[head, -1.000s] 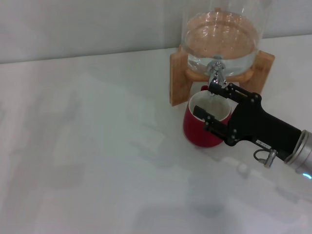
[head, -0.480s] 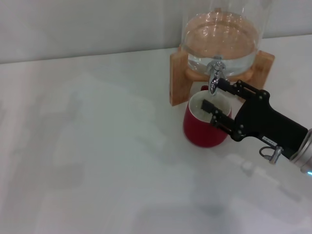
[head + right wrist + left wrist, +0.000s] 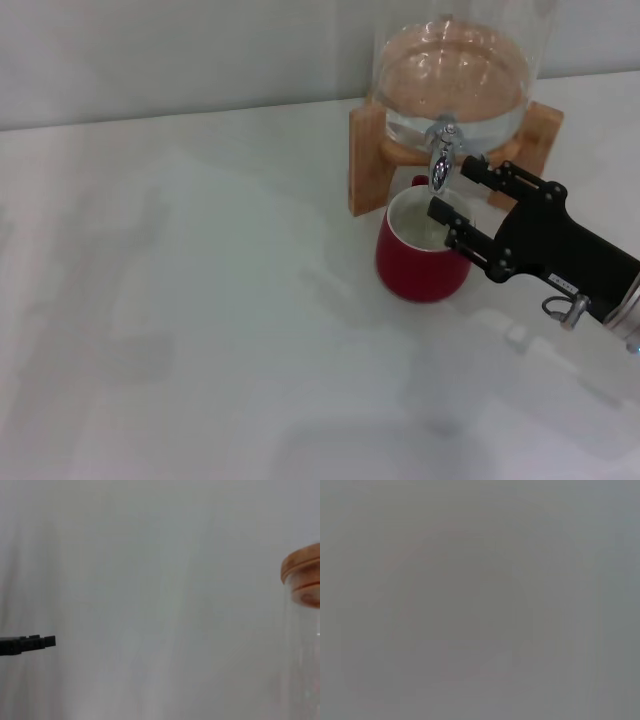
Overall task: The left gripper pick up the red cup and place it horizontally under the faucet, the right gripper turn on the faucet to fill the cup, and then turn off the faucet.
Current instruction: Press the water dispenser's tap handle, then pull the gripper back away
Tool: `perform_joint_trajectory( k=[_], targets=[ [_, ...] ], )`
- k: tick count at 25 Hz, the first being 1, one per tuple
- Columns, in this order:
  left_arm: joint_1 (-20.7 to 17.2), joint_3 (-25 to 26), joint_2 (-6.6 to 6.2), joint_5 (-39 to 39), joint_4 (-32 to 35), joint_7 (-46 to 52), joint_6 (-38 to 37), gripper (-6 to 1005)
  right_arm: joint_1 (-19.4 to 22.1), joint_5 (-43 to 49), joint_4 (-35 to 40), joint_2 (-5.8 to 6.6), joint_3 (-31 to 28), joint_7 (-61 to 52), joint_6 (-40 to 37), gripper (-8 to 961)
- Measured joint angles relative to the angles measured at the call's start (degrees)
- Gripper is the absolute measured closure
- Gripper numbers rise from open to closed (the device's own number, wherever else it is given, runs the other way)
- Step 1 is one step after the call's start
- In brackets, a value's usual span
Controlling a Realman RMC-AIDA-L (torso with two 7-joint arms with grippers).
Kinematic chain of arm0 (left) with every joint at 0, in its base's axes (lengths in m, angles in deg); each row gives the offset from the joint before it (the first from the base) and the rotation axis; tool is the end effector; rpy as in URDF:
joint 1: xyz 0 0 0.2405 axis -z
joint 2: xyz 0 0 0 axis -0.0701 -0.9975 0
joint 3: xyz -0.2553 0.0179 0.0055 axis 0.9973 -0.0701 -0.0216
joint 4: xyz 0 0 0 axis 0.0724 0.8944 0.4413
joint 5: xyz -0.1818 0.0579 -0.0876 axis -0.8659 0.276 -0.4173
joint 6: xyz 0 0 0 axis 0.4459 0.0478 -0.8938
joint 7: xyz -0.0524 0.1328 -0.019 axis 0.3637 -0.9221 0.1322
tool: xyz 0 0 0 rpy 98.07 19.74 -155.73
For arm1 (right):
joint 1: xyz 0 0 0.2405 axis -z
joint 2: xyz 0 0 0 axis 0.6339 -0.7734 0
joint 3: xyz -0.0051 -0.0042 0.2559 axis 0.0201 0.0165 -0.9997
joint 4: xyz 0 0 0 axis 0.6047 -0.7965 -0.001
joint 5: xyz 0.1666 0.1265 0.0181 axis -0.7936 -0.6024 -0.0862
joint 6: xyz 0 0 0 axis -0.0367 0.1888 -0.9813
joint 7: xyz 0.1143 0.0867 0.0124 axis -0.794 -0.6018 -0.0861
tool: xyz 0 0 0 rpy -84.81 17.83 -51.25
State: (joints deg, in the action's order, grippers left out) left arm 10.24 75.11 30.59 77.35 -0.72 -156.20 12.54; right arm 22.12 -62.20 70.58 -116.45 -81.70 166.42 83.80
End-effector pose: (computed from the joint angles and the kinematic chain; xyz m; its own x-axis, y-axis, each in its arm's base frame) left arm -0.3189 0.3341 0.0609 0.6722 -0.2602 0.6932 0.6976 -0.0912 -0.7107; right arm 0.2916 0.2807 -0.0142 0.6905 0.2096 -0.6923 -0.4286 -0.6525 -0.6250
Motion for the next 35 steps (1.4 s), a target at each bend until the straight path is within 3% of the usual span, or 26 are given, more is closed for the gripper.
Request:
perform_joint_trajectory(
  k=[35],
  targets=[
    [0.78,0.12,-0.09,0.09,0.28,0.00,-0.36,115,1.35,-0.08,0.21,0.18,-3.49,0.09,0.36,350]
  ],
)
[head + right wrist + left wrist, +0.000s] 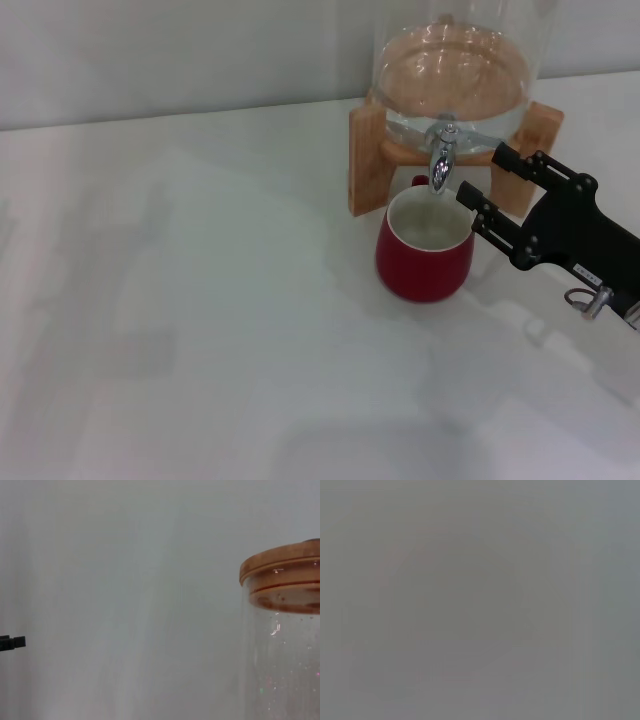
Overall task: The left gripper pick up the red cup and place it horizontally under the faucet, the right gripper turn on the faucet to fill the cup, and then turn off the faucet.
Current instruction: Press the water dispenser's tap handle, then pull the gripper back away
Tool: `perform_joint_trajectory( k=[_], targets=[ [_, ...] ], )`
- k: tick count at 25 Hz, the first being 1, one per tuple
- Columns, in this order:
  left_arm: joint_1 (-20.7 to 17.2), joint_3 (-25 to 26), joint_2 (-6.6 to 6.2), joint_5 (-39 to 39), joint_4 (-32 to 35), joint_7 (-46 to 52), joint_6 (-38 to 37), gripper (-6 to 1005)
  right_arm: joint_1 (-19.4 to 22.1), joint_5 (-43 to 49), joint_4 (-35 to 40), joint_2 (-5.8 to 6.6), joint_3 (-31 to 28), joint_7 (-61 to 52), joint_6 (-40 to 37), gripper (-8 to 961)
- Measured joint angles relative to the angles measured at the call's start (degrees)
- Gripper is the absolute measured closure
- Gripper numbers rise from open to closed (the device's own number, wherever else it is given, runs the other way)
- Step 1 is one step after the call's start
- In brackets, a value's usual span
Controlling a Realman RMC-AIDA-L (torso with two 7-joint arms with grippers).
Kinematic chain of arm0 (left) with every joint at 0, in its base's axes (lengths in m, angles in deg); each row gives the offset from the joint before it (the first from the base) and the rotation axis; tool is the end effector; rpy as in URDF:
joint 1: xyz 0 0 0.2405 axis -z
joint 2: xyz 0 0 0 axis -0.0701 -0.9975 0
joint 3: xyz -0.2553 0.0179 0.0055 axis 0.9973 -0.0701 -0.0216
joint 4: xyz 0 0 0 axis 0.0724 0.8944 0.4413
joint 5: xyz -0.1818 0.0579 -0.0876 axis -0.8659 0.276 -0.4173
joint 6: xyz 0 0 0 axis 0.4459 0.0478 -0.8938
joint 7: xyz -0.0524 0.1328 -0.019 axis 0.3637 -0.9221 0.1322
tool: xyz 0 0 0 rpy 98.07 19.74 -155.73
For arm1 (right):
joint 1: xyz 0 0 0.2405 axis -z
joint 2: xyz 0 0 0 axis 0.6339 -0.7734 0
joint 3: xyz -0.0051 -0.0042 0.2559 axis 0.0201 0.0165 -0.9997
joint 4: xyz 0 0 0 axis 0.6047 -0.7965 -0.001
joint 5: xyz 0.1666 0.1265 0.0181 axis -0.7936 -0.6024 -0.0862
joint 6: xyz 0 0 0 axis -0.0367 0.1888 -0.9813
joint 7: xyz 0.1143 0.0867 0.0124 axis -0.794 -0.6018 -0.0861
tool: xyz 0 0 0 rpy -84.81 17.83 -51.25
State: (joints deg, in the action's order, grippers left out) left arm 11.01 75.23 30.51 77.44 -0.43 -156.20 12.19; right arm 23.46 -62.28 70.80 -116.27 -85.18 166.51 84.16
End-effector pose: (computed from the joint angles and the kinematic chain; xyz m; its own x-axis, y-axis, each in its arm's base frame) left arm -0.3168 0.3381 0.0605 0.6725 -0.2594 0.6932 0.6961 -0.0964 -0.7114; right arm 0.3023 0.2788 -0.0026 0.6905 0.2153 -0.6905 -0.4672 -0.5960 -0.6531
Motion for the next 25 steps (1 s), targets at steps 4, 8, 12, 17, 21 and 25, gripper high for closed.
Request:
perform_joint_trajectory(
  k=[4,8,12,17,21,25],
  targets=[
    [0.00,-0.06,0.00,0.00,0.03,0.00,0.03,115,-0.06,0.01,-0.07,-0.01,-0.11,0.00,0.00,350],
    [0.00,-0.10,0.00,-0.01,0.06,0.00,0.08,115,-0.33,0.01,-0.11,-0.01,-0.62,0.00,0.00,350],
    [0.00,-0.18,0.07,-0.01,0.08,0.00,0.21,115,-0.47,0.01,-0.31,0.00,-0.79,0.00,-0.07,350],
    [0.00,-0.18,0.09,-0.01,0.09,0.00,0.26,115,-0.60,0.01,-0.42,0.00,-0.80,0.00,-0.29,350],
    [0.00,-0.17,0.09,-0.01,0.08,0.00,0.28,115,-0.85,0.01,-0.43,-0.01,-1.11,0.00,-0.41,350],
    [0.00,-0.17,0.09,-0.01,0.02,0.00,0.27,115,-0.94,0.01,-0.30,-0.07,-1.50,0.00,-0.42,350]
  ],
)
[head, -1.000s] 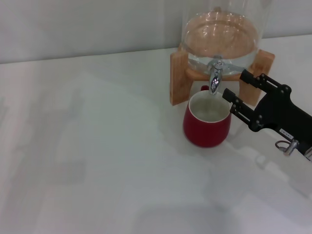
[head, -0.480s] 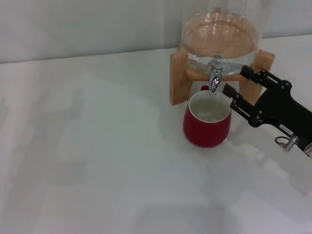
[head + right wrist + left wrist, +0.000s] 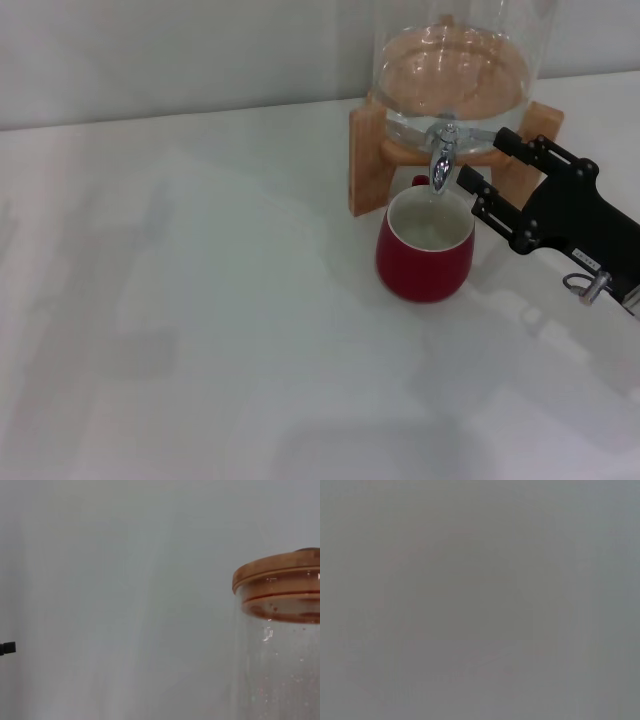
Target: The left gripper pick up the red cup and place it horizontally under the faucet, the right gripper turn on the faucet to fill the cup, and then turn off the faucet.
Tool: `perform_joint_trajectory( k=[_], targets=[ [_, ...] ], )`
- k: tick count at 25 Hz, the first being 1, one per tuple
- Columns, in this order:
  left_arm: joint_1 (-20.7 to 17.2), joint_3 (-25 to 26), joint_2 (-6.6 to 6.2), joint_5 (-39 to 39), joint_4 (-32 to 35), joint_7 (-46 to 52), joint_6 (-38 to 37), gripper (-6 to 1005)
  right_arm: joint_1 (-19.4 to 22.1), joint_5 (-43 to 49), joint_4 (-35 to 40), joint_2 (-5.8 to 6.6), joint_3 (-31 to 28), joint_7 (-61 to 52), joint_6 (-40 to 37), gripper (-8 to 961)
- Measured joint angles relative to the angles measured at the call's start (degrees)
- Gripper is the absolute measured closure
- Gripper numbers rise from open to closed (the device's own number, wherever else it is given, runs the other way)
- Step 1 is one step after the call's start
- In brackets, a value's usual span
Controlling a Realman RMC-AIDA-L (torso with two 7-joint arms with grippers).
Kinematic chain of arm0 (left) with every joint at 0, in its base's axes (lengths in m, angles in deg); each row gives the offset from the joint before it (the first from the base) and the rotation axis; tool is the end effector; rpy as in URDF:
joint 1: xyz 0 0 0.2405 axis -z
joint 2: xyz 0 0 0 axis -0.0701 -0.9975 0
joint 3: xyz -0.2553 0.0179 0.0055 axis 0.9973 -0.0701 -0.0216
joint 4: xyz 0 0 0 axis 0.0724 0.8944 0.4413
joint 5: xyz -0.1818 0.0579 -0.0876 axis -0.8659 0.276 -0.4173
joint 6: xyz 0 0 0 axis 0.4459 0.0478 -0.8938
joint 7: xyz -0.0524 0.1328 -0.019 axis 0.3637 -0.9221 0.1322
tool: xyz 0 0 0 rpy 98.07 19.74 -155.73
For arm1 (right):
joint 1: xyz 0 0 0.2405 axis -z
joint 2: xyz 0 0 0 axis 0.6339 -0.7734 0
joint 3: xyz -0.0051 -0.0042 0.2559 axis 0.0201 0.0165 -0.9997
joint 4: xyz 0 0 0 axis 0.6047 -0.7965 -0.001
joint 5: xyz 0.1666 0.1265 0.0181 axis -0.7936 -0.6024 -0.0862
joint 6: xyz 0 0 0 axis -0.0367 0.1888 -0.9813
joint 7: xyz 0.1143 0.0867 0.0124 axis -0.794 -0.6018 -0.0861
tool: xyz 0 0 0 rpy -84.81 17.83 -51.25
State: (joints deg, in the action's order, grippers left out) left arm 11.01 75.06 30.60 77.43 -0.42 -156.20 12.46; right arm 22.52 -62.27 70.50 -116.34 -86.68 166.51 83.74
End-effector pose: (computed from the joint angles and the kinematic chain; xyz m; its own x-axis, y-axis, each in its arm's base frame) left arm -0.3156 0.3378 0.0596 0.6704 -0.2625 0.6941 0.6963 -0.1007 -0.7106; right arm 0.2985 0.2869 0.0013 0.6859 0.2338 -0.6891 -0.4685 -0.5827 -0.6640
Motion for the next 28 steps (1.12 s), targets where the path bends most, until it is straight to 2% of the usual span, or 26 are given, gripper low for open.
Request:
perform_joint_trajectory(
  k=[11,21,24,28],
  targets=[
    [0.05,0.04,0.00,0.00,-0.20,0.00,-0.36,115,1.13,-0.02,0.31,0.08,-0.11,0.00,1.30,350],
    [0.52,0.47,0.00,-0.12,-0.04,0.00,-0.45,115,5.95,0.14,0.41,0.24,-0.37,0.01,6.91,350],
    [0.55,0.50,0.00,-0.24,-0.04,0.00,-0.44,115,7.52,-0.15,0.46,0.40,-3.38,0.36,7.77,350],
    [0.61,0.53,0.00,-0.33,0.03,0.00,-0.03,115,8.19,-0.14,0.50,0.26,-11.62,0.79,6.98,350]
  ],
)
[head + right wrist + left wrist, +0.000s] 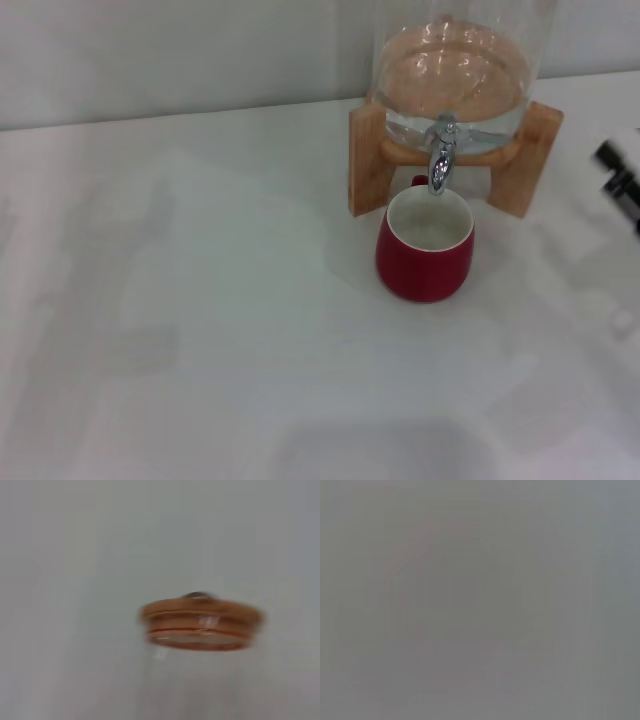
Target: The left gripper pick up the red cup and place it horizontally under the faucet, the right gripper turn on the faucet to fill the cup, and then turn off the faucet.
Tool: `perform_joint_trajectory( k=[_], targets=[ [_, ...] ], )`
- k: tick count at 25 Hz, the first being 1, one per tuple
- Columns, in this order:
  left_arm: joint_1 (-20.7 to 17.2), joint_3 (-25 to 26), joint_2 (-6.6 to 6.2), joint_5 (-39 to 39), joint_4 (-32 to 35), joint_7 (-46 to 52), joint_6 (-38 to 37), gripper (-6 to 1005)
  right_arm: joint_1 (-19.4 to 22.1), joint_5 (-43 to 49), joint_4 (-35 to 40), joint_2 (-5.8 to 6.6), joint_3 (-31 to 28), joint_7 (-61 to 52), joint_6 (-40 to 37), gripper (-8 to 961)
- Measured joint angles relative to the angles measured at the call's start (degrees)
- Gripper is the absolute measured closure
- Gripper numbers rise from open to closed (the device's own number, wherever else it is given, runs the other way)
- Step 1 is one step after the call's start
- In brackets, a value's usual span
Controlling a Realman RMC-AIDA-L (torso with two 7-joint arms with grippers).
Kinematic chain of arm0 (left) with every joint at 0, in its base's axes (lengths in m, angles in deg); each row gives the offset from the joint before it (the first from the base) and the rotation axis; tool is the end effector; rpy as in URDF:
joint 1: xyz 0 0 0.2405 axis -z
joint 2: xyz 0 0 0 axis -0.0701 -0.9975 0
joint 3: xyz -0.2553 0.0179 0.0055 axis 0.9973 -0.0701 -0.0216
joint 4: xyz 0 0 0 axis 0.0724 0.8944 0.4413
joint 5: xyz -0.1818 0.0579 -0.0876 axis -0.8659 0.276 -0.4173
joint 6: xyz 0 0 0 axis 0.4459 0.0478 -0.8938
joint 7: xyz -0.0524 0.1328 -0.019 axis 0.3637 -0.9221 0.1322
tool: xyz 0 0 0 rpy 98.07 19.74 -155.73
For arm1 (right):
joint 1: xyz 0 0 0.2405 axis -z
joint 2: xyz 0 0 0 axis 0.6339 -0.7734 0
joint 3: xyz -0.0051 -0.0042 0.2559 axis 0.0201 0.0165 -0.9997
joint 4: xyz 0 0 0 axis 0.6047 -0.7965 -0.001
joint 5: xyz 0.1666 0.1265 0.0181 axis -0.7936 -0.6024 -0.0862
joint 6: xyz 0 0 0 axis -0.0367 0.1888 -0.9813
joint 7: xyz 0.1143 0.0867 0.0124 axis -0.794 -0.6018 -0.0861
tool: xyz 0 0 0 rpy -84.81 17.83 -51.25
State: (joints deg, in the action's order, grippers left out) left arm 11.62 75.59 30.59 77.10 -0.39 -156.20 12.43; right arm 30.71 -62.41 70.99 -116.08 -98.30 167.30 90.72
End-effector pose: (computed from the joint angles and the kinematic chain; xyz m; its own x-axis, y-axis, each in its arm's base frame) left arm -0.3137 0.3411 0.0621 0.6654 -0.2724 0.6950 0.7002 -0.0952 -0.7076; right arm 0.3390 0.2452 0.0446 0.6722 0.2987 -0.6775 -0.5750 -0.3658 -0.7318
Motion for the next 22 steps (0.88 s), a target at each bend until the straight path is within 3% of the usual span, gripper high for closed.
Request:
perform_joint_trajectory(
  k=[7,12,22],
  targets=[
    [0.03,-0.01,0.00,-0.03,0.04,0.00,0.60,115,-2.09,-2.03,0.07,-0.35,-12.74,-1.23,-5.00,350],
    [0.27,-0.01,0.01,-0.13,0.04,0.00,1.54,115,-4.07,-7.64,0.17,-0.36,-13.52,-1.86,-11.94,350],
    [1.48,0.07,-0.04,-0.13,0.21,0.03,1.70,115,-6.40,-7.97,0.78,-0.21,-16.93,-0.77,-14.30,350]
  ],
)
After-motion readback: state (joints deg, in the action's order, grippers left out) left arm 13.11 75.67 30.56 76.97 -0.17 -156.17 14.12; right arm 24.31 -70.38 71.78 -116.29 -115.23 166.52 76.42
